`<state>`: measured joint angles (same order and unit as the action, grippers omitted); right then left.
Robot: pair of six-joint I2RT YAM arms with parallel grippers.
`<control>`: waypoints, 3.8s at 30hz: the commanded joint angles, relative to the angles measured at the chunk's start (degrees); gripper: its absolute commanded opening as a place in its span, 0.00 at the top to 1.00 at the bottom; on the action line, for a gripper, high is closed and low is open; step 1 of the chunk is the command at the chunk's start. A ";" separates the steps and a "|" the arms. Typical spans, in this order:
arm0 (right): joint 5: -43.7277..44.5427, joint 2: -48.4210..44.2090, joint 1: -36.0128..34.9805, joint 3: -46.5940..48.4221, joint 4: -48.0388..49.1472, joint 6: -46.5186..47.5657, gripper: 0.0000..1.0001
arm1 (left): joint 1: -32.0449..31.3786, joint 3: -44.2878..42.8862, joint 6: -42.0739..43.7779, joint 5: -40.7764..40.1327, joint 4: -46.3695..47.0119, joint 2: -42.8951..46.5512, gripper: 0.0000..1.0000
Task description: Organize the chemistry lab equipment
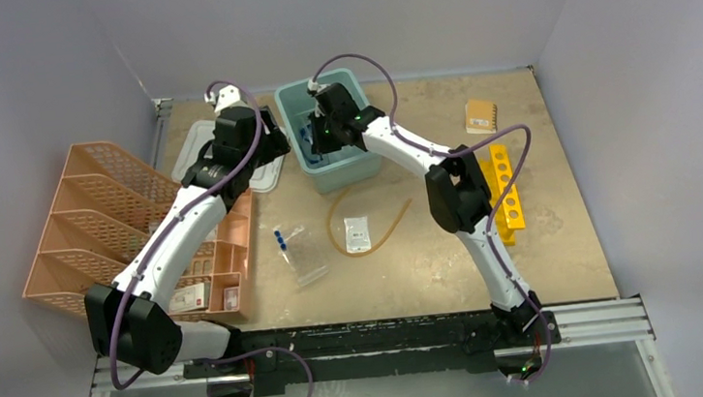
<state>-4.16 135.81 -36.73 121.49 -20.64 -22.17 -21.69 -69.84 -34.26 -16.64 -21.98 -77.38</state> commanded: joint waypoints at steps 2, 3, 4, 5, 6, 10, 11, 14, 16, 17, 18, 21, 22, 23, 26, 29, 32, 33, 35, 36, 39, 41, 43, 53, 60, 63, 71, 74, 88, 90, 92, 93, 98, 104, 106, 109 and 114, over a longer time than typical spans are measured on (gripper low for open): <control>-2.30 1.17 0.06 2.85 0.00 -1.55 0.92 | 0.51 -2.03 0.75 -0.07 1.48 0.38 0.32; -2.26 1.27 0.08 3.06 0.13 -1.60 0.91 | 0.51 -2.09 0.70 -0.06 1.43 0.46 0.32; -2.25 1.30 0.07 3.13 0.25 -1.70 0.89 | 0.51 -2.02 0.62 0.02 1.35 0.54 0.31; -2.30 1.30 0.08 3.19 0.43 -1.85 0.88 | 0.51 -1.97 0.57 0.03 1.34 0.66 0.32; -2.29 1.30 0.05 3.14 0.59 -1.97 0.87 | 0.51 -1.84 0.54 0.08 1.39 0.86 0.32; -2.17 1.81 0.08 3.43 0.63 -1.99 0.84 | 0.51 -1.48 0.36 0.20 1.43 1.39 0.32; -2.10 1.83 0.05 3.60 0.42 -2.00 0.83 | 0.51 -1.51 0.34 0.25 1.44 1.48 0.32; -2.14 0.88 0.06 4.01 0.33 -2.30 0.78 | 0.51 -1.46 0.35 0.38 1.46 1.93 0.32; -2.11 -0.26 0.02 3.80 0.74 -2.43 0.73 | 0.51 -1.48 0.25 0.45 1.34 2.26 0.32; -2.08 -0.92 0.05 3.62 0.72 -2.51 0.70 | 0.51 -1.59 0.25 0.47 1.35 2.43 0.32; -2.08 -1.62 0.08 3.44 0.51 -2.52 0.67 | 0.51 -1.53 0.20 0.47 1.33 2.62 0.32; -1.84 -4.33 0.01 2.19 0.17 -2.61 0.64 | 0.51 -1.59 0.04 0.43 1.00 3.29 0.32; -1.75 -5.72 0.06 1.46 0.39 -2.69 0.63 | 0.51 -1.53 -0.01 0.44 1.01 3.56 0.32; -1.66 -7.10 0.02 0.69 0.65 -2.70 0.62 | 0.51 -1.45 -0.08 0.39 0.91 3.85 0.32; -0.97 -11.88 0.00 -1.99 1.32 -2.70 0.59 | 0.51 -0.99 -0.40 0.21 0.89 4.65 0.32; -0.25 -18.03 0.07 -7.39 2.80 -2.50 0.53 | 0.51 -0.70 -0.93 0.12 0.64 5.32 0.32; 2.10 -26.36 0.00 -18.45 5.43 -0.80 0.49 | 0.51 0.16 -2.04 0.39 0.60 6.30 0.32; 2.92 -29.23 0.06 -22.57 6.61 -0.19 0.48 | 0.51 0.86 -2.32 0.71 0.89 6.62 0.32; 3.23 -34.83 -0.02 -30.14 8.77 1.07 0.48 | 0.51 2.14 -2.71 1.35 2.06 7.18 0.32; 2.98 -37.73 -0.05 -33.99 9.79 1.52 0.47 | 0.51 2.49 -2.59 1.76 2.61 7.17 0.32; 3.85 -45.49 -2.39 -43.87 11.57 5.03 0.47 | 0.51 1.63 -2.26 2.18 2.27 6.28 0.32; 5.45 -49.80 -4.41 -49.18 10.99 6.92 0.48 | 0.51 1.26 -2.38 1.83 2.18 6.11 0.32; 6.30 -53.49 -6.86 -53.33 10.04 8.16 0.49 | 0.51 1.32 -2.55 1.14 2.21 6.23 0.32; 12.13 -46.75 -19.30 -55.85 6.73 10.35 0.60 | 0.51 2.98 -7.96 -14.21 -3.05 10.12 0.32; 14.98 -36.31 -23.40 -52.59 8.73 10.20 0.64 | 0.51 4.42 -8.92 -16.88 -5.56 14.65 0.32; 16.60 -32.98 -23.63 -51.62 8.70 10.28 0.65 | 0.51 4.43 -8.76 -17.74 -6.54 15.77 0.32; 16.39 -28.00 -23.74 -51.15 10.21 11.10 0.67 | 0.51 4.36 -8.72 -17.82 -6.79 16.39 0.32; 15.94 -26.68 -23.74 -50.96 10.75 11.11 0.73 | 0.51 4.28 -8.85 -17.64 -6.78 16.20 0.32; 12.93 -36.87 -23.57 -46.45 4.75 16.19 1.00 | 0.51 2.45 -7.80 -18.81 -6.68 16.74 0.32; 13.80 -39.66 -23.28 -44.70 3.90 16.83 1.00 | 0.51 2.31 -7.80 -18.93 -6.30 16.78 0.32; 15.09 -41.75 -22.91 -41.95 2.09 17.74 1.00 | 0.51 2.31 -7.90 -19.19 -6.12 16.74 0.32; 16.09 -42.63 -22.79 -40.30 0.97 18.50 1.00 | 0.51 2.42 -7.92 -19.40 -6.02 16.74 0.32; 18.19 -47.21 -19.92 -32.57 -0.85 21.88 1.00 | 0.51 1.24 -8.35 -25.91 -7.22 16.83 0.32; 16.13 -51.22 -13.63 -25.39 4.00 24.52 1.00 | 0.52 -0.28 -8.63 -30.18 -6.40 17.76 0.32; 15.42 -51.59 -12.12 -23.72 7.58 25.42 1.00 | 0.56 0.11 -9.01 -29.26 -5.33 17.88 0.32; 12.22 -50.19 -8.89 -21.21 10.93 25.84 1.00 | 0.51 0.56 -10.16 -27.86 -4.71 17.33 0.32; 6.89 -43.37 -3.30 -12.42 9.92 26.04 1.00 | 0.53 0.57 -11.07 -26.43 -4.78 16.36 0.32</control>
<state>7.53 87.81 -43.33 101.65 -13.47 2.42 -21.47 -67.40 -43.92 -43.66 -29.34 -60.73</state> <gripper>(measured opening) 0.005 0.680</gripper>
